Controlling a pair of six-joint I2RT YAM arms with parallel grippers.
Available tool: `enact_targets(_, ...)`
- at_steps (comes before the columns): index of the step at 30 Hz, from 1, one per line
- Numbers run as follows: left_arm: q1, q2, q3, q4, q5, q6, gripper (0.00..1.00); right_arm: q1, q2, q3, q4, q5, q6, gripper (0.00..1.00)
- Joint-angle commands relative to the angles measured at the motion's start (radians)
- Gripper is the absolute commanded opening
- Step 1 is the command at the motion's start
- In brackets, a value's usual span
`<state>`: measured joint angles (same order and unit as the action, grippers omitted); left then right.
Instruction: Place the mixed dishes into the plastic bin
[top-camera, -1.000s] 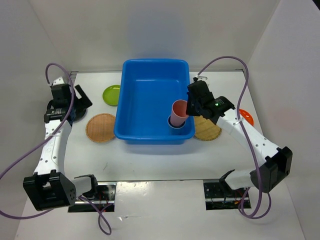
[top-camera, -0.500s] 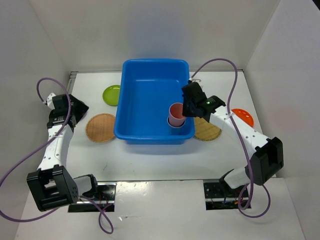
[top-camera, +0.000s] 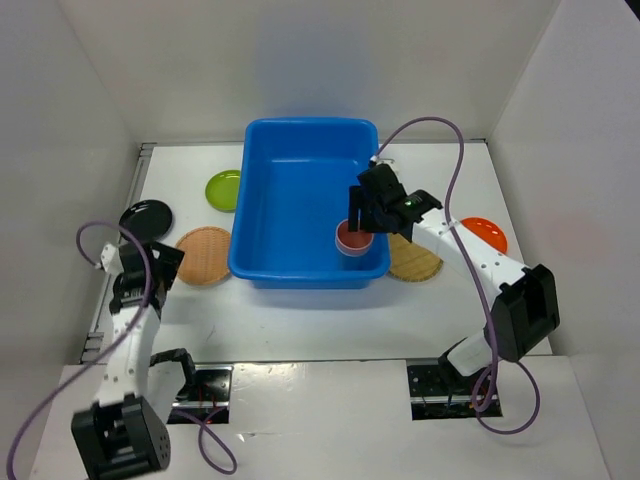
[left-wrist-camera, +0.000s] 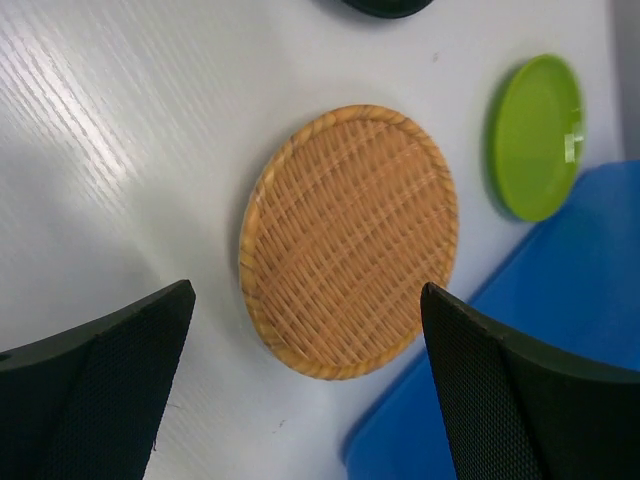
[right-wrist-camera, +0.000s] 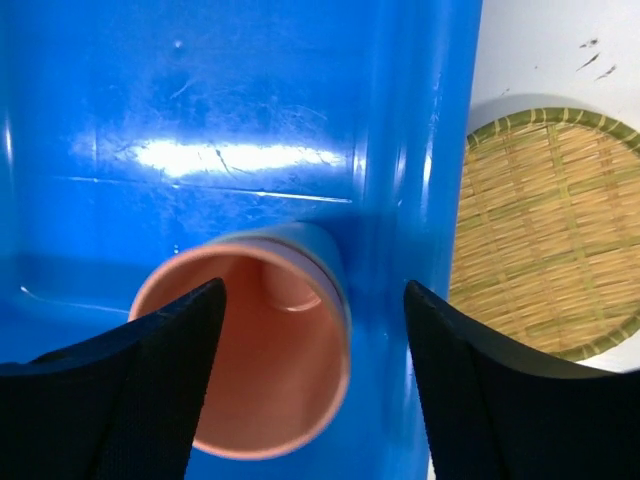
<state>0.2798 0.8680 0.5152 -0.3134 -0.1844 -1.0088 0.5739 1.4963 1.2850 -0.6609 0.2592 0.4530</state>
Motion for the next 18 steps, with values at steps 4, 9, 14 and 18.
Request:
enact_targets(4, 0.006, -0.294, -0.147, 0.080, 0.025, -0.119, 1.00, 0.009, -0.086, 0.043, 0.049, 0.000, -0.007, 0.93)
enact_targets(9, 0.006, -0.265, -0.182, 0.115, 0.071, -0.119, 1.00, 0.009, -0.122, 0.062, 0.049, 0.000, -0.007, 0.99)
enact_targets(14, 0.006, -0.060, -0.164, 0.157, 0.091, -0.070, 1.00, 0.009, -0.122, 0.073, 0.037, -0.011, -0.007, 0.99)
enact_targets(18, 0.006, 0.202, -0.034, 0.134, 0.071, 0.027, 1.00, 0.009, -0.111, 0.073, 0.037, -0.011, -0.007, 0.99)
